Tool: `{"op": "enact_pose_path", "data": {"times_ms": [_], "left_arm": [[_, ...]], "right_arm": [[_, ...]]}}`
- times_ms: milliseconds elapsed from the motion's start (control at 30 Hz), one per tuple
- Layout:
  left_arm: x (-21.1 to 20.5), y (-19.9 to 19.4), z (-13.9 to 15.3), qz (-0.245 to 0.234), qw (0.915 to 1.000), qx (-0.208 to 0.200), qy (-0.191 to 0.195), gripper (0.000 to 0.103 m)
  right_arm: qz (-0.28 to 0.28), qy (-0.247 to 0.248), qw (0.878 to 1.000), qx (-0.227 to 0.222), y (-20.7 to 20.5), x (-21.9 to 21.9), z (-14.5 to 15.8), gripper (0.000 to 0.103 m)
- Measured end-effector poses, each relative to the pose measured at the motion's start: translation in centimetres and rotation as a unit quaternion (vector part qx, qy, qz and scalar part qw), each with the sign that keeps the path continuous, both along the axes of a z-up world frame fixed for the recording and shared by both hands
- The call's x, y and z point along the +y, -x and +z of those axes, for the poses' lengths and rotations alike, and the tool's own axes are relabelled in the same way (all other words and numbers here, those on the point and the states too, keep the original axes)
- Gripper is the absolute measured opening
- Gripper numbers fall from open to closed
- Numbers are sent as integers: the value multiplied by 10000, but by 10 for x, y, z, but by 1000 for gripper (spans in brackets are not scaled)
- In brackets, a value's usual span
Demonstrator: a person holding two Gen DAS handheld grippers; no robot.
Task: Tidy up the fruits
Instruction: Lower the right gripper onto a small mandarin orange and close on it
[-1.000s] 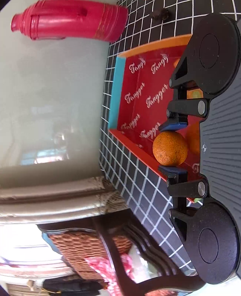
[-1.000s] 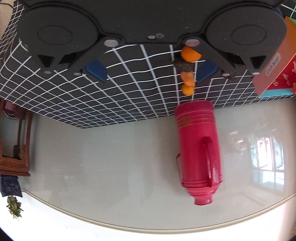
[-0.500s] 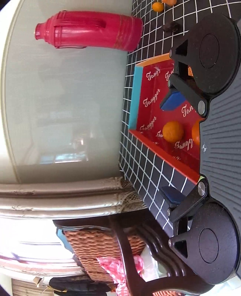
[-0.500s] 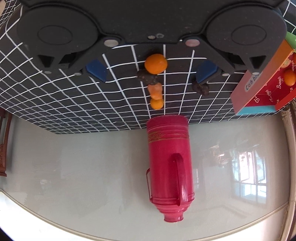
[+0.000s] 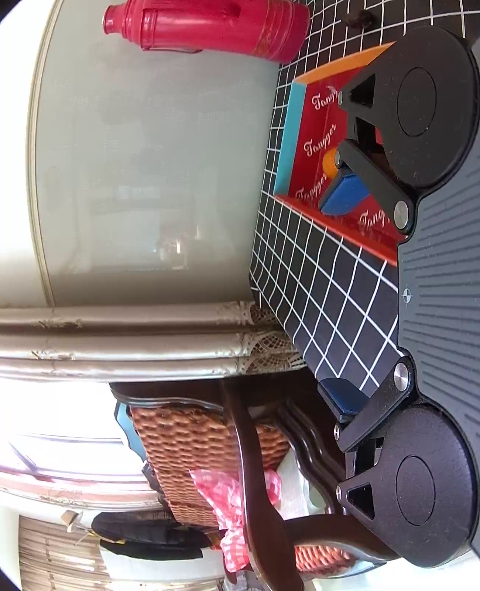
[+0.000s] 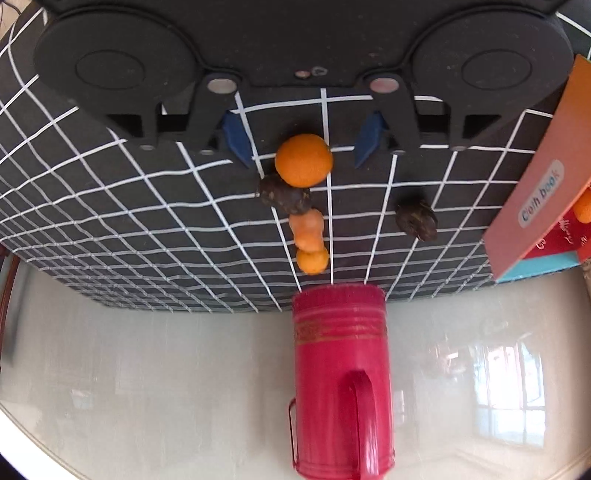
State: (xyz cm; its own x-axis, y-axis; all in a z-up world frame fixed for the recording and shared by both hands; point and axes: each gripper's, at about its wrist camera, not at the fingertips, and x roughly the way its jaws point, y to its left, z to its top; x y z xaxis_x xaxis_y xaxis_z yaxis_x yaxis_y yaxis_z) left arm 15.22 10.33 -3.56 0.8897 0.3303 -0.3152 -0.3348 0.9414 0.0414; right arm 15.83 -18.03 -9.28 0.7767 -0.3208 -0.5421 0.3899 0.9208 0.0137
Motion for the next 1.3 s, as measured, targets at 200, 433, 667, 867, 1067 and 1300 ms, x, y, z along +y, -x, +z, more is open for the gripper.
{"op": "enact_pose_path", "data": {"times_ms": [200, 433, 667, 867, 1067, 1300], "left_arm": [[16, -2, -1, 137, 9999, 32, 100, 95], [24, -2, -3, 276, 9992, 60, 269, 96], [30, -1, -4, 393, 9985, 88, 375, 98], [33, 2, -4, 448, 9984, 86, 347, 99], [36, -1, -4, 447, 9977, 111, 498, 100], [24, -2, -5, 298, 9987, 112, 407, 100]], "right_arm": [[60, 200, 9998, 54, -5, 6, -1, 28], [410, 245, 9987, -187, 1, 18, 7, 27], [1369, -18, 9856, -990, 18, 43, 31, 16], [1322, 171, 9880, -784, 19, 50, 27, 26], [1063, 53, 9929, -524, 19, 30, 16, 36], [1232, -431, 9900, -534, -2, 35, 11, 64]]}}
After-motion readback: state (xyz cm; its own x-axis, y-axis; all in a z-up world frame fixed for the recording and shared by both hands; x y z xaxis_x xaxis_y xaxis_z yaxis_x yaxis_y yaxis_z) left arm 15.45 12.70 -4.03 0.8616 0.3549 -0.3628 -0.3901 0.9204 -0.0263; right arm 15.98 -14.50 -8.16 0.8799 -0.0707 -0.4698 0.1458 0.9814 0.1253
